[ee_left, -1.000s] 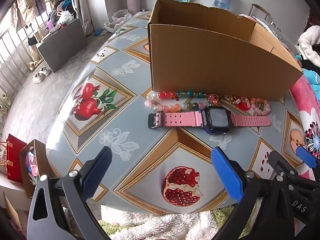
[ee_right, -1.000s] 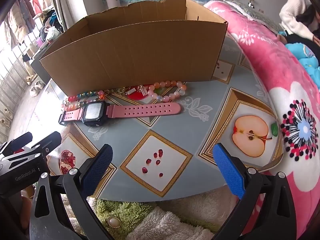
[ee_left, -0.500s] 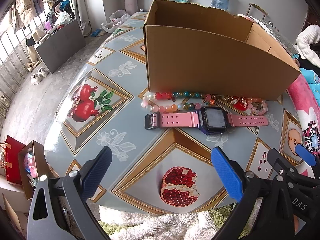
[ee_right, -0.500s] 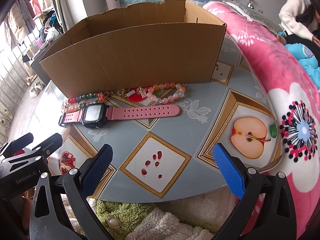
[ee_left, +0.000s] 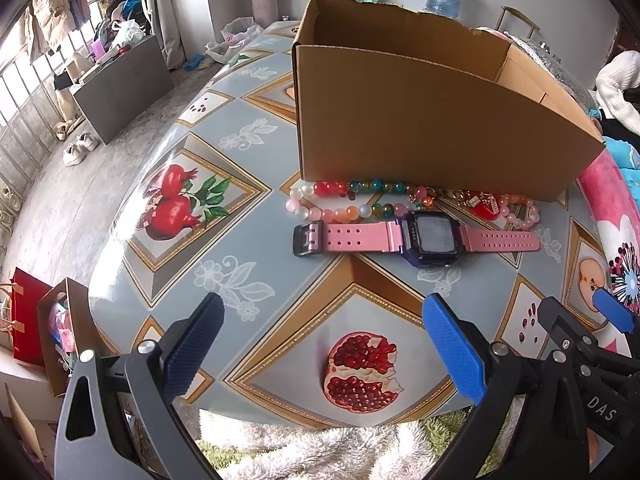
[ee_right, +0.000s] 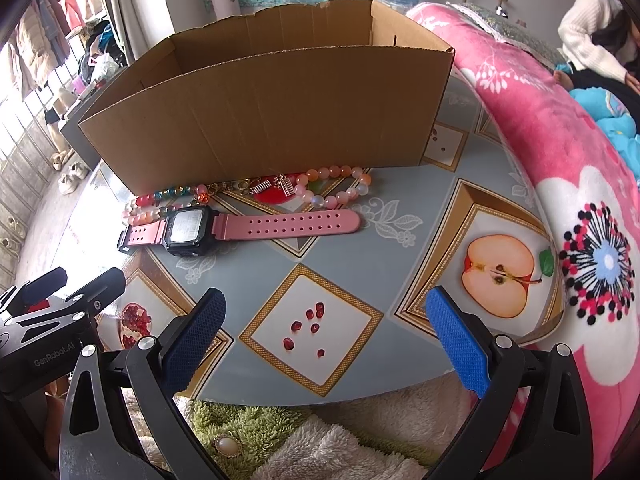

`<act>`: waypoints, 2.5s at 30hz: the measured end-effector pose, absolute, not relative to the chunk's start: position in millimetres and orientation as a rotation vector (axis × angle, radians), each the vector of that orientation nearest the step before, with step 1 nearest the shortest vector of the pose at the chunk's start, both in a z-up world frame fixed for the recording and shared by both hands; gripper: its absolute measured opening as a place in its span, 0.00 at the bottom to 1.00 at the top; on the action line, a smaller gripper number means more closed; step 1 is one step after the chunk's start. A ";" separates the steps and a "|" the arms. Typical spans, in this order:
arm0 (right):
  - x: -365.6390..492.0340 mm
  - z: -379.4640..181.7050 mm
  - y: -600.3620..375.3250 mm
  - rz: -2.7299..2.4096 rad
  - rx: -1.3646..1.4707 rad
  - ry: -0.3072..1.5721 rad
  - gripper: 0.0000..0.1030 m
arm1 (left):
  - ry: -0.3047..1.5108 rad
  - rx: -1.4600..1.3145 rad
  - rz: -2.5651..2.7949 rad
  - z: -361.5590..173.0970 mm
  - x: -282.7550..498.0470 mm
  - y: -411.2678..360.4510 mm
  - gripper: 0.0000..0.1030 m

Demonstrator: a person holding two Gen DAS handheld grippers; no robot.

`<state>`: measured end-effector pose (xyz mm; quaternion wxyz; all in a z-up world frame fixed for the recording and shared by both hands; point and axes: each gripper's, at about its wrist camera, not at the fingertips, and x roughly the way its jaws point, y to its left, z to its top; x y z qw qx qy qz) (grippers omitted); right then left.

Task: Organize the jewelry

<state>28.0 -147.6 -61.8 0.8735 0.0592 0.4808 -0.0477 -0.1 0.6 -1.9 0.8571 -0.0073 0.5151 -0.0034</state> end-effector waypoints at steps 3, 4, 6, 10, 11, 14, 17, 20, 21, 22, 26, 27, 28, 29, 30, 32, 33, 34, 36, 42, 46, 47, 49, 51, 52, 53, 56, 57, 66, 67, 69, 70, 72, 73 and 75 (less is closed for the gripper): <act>27.9 -61.9 -148.0 -0.100 0.124 1.004 0.94 | 1.084 -0.017 -0.005 -2.5 -0.5 1.0 0.95; 27.8 -62.0 -148.1 -0.100 0.124 1.004 0.94 | 1.085 -0.017 -0.004 -2.5 -0.5 1.1 0.95; 27.8 -62.2 -148.3 -0.099 0.123 1.004 0.94 | 1.085 -0.016 -0.003 -2.5 -1.1 1.3 0.95; 27.9 -62.4 -148.8 -0.100 0.124 1.005 0.94 | 1.086 -0.016 -0.004 -2.3 -0.7 1.2 0.95; 27.8 -62.5 -148.9 -0.100 0.124 1.004 0.94 | 1.086 -0.016 -0.003 -2.3 -1.0 1.5 0.95; 27.7 -62.7 -149.3 -0.100 0.124 1.004 0.94 | 1.085 -0.016 -0.004 -2.3 -0.8 1.3 0.95; 28.6 -61.5 -150.6 -0.101 0.125 1.003 0.94 | 1.086 -0.016 -0.004 -2.4 -1.0 1.5 0.95; 28.9 -62.8 -149.7 -0.100 0.125 1.003 0.94 | 1.086 -0.016 -0.004 -2.3 -0.8 1.4 0.95; 28.9 -62.7 -149.7 -0.100 0.124 1.003 0.94 | 1.085 -0.016 -0.004 -2.3 -0.8 1.3 0.95; 28.9 -62.7 -149.8 -0.100 0.124 1.003 0.94 | 1.085 -0.016 -0.003 -2.3 -1.0 1.4 0.95; 29.0 -62.8 -149.9 -0.100 0.125 1.003 0.94 | 1.085 -0.016 -0.003 -2.6 -0.8 1.3 0.95; 29.0 -62.8 -150.0 -0.099 0.126 1.003 0.94 | 1.085 -0.016 -0.003 -2.7 -0.8 1.4 0.95; 29.0 -62.9 -149.9 -0.099 0.126 1.003 0.94 | 1.085 -0.016 -0.003 -2.6 -0.9 1.3 0.95; 29.0 -62.9 -150.0 -0.099 0.125 1.003 0.94 | 1.085 -0.016 -0.003 -2.6 -0.9 1.3 0.95; 28.9 -62.9 -150.0 -0.099 0.125 1.003 0.94 | 1.085 -0.015 -0.003 -2.7 -0.9 1.3 0.95; 29.1 -62.9 -150.1 -0.099 0.125 1.003 0.94 | 1.084 -0.015 -0.003 -2.7 -1.1 1.6 0.95; 29.0 -63.0 -150.1 -0.099 0.126 1.003 0.94 | 1.084 -0.015 -0.003 -2.6 -0.9 1.3 0.95; 29.1 -63.0 -150.1 -0.099 0.126 1.003 0.94 | 1.084 -0.015 -0.003 -2.6 -0.8 1.3 0.95; 29.1 -63.0 -150.2 -0.100 0.126 1.003 0.94 | 1.085 -0.016 -0.003 -2.7 -0.9 1.5 0.95; 29.0 -63.0 -150.5 -0.099 0.126 1.003 0.94 | 1.086 -0.016 -0.003 -2.9 -1.2 2.1 0.95; 29.0 -63.7 -150.7 -0.105 0.121 1.002 0.94 | 1.091 -0.017 -0.006 -3.8 -0.7 3.8 0.95; 29.1 -64.1 -150.0 -0.108 0.122 1.002 0.94 | 1.093 -0.017 -0.007 -4.4 -0.4 4.5 0.95; 29.8 -65.6 -151.0 -0.114 0.125 1.006 0.94 | 1.099 -0.016 -0.008 -6.1 1.6 5.2 0.95; 31.5 -68.3 -152.2 -0.120 0.127 1.013 0.94 | 1.111 -0.013 -0.009 -9.4 4.1 5.7 0.95; 32.4 -69.5 -152.9 -0.121 0.128 1.017 0.94 | 1.116 -0.011 -0.009 -11.5 5.6 5.5 0.95; 34.0 -72.0 -153.2 -0.122 0.129 1.024 0.94 | 1.123 -0.010 -0.009 -14.0 7.3 5.6 0.95; 38.8 -78.6 -153.2 -0.119 0.122 1.042 0.94 | 1.147 -0.006 -0.015 -22.7 12.9 6.2 0.95; 40.2 -80.9 -152.9 -0.118 0.118 1.047 0.94 | 1.156 -0.002 -0.016 -25.6 14.8 6.0 0.95; 53.7 -105.8 -148.3 -0.092 0.055 1.089 0.94 | 1.192 0.070 -0.053 -44.3 29.3 4.0 0.95; 54.1 -106.3 -147.8 -0.089 0.052 1.087 0.94 | 1.194 0.071 -0.060 -45.4 30.6 4.3 0.95; 55.0 -107.0 -146.9 -0.079 0.038 1.078 0.94 | 1.192 0.068 -0.077 -47.6 32.8 6.7 0.95; 55.2 -107.5 -146.7 -0.074 0.034 1.076 0.94 | 1.188 0.074 -0.084 -47.4 34.3 7.1 0.95; 54.5 -109.0 -148.5 -0.063 0.036 1.066 0.94 | 1.176 0.083 -0.099 -48.3 33.8 7.9 0.95; 53.0 -109.9 -148.7 -0.058 0.034 1.055 0.94 | 1.171 0.087 -0.102 -49.0 35.5 8.8 0.95; 50.4 -111.2 -147.0 -0.048 0.024 1.036 0.94 | 1.162 0.087 -0.103 -50.2 35.4 9.4 0.95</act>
